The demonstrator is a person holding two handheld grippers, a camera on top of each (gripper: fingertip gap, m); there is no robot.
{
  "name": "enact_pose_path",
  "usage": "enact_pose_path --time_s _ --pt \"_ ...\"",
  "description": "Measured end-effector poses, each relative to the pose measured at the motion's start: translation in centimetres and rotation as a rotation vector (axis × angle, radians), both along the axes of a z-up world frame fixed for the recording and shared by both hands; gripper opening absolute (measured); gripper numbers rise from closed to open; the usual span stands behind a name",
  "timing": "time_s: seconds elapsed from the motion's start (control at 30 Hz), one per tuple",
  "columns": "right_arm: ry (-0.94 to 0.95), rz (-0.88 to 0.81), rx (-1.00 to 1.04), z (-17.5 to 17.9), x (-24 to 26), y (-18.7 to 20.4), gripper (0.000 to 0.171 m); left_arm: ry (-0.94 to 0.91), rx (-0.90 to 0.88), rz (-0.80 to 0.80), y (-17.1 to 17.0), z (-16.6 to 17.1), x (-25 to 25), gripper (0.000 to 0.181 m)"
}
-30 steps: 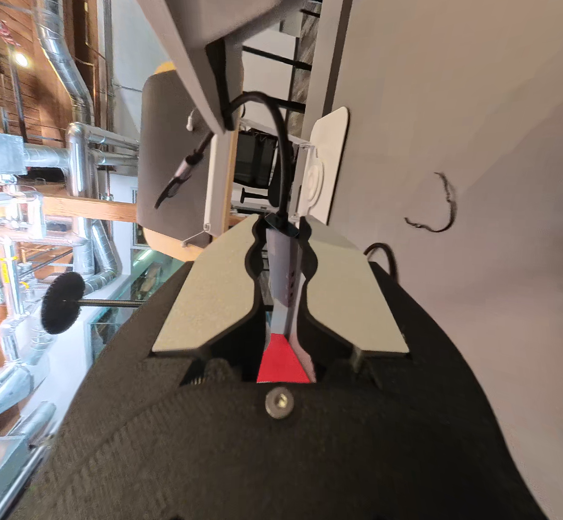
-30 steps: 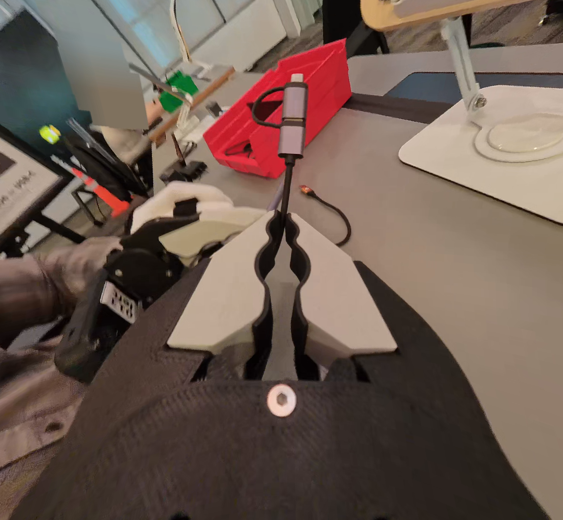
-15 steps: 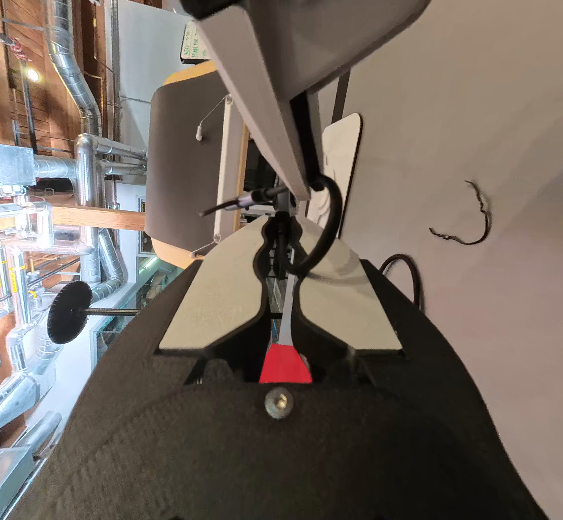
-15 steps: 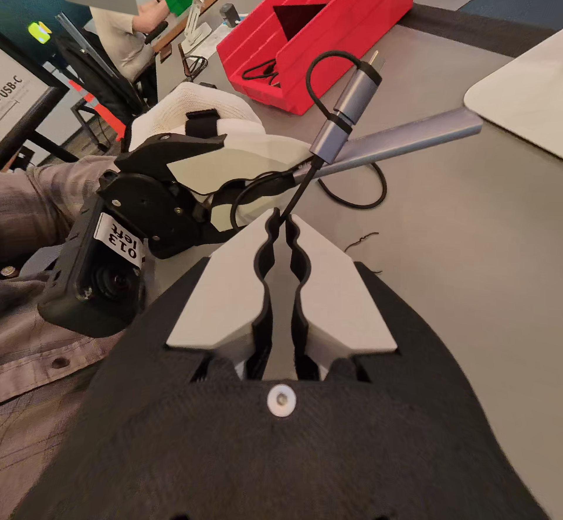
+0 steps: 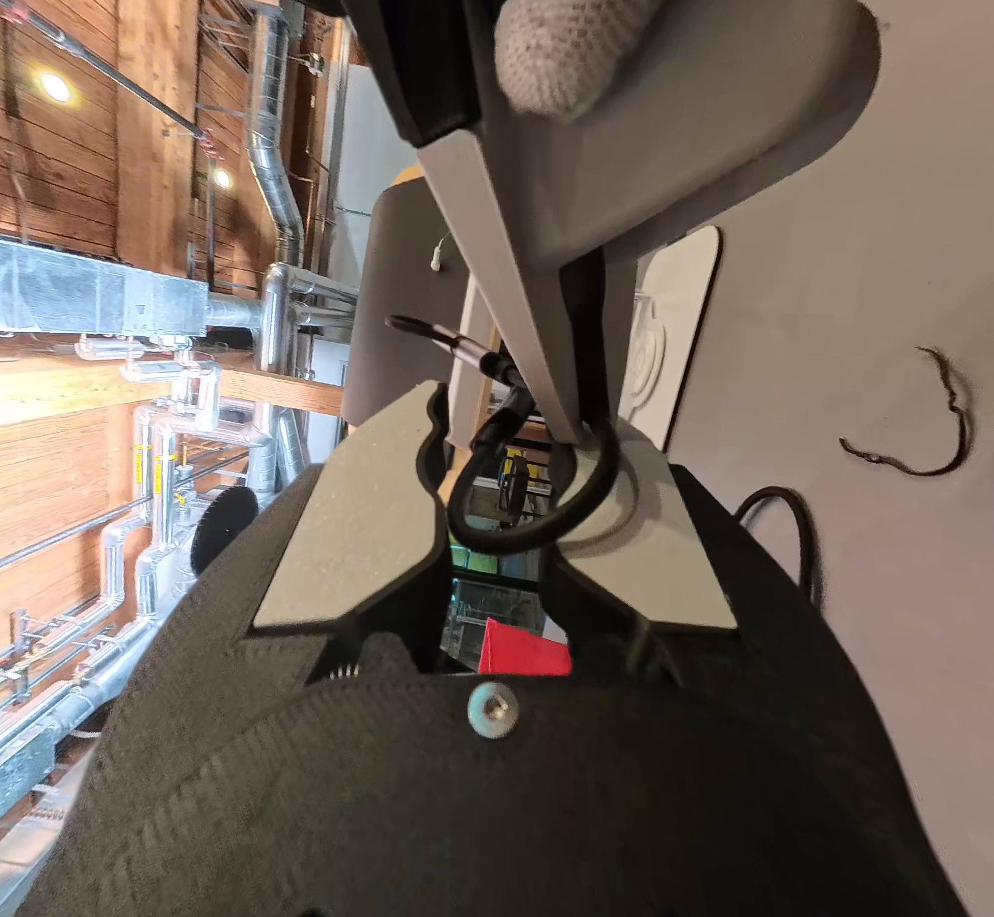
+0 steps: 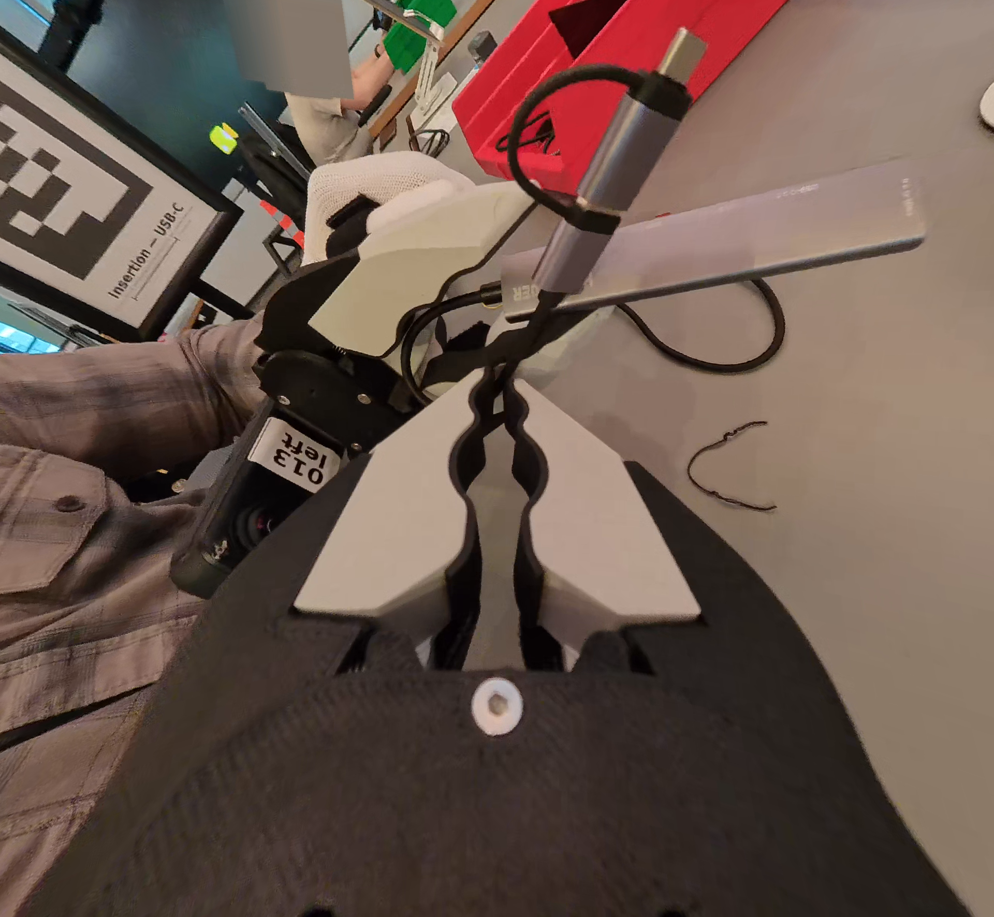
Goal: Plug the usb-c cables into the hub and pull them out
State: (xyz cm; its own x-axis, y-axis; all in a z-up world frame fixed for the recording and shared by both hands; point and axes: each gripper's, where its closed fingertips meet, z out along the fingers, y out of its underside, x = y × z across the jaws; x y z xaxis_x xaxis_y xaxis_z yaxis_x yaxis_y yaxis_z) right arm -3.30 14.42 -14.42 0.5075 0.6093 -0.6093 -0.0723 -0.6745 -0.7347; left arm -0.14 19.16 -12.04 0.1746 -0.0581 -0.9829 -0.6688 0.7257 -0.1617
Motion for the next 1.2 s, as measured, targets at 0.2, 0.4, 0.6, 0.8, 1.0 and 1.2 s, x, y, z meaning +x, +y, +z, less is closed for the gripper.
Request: enact_pose_path --time_s 0.2,0.4,0.6,0.8,1.0,1.2 --pt "0.089 0.007 -0.007 0.6 -0.4 -0.2 0.0 -0.011 0.005 -0.039 -0.2 0.3 -0.1 0.034" --pt "-0.133 0.026 0.075 0.1 -0.3 -0.3 0.001 0.013 0.036 -0.098 -0.7 0.2 0.0 0.011" --pt "-0.24 0.018 0.21 1.6 -0.2 0.1 0.011 -0.014 -0.005 -0.091 -0.2 0.8 -0.3 0.01" --pt "-0.174 0.051 0.359 4.4 -0.4 -0.5 0.021 -0.094 -0.215 -0.199 -0.5 1.8 -0.3 0.01" --pt "-0.062 0.102 0.398 6.8 -0.3 -1.7 0.035 -0.103 -0.345 -0.315 -1.4 2.7 -0.1 0.01" --pt "-0.116 0.121 0.444 6.7 0.3 -2.2 0.042 -0.124 -0.447 -0.374 -1.8 3.0 -0.1 0.01"
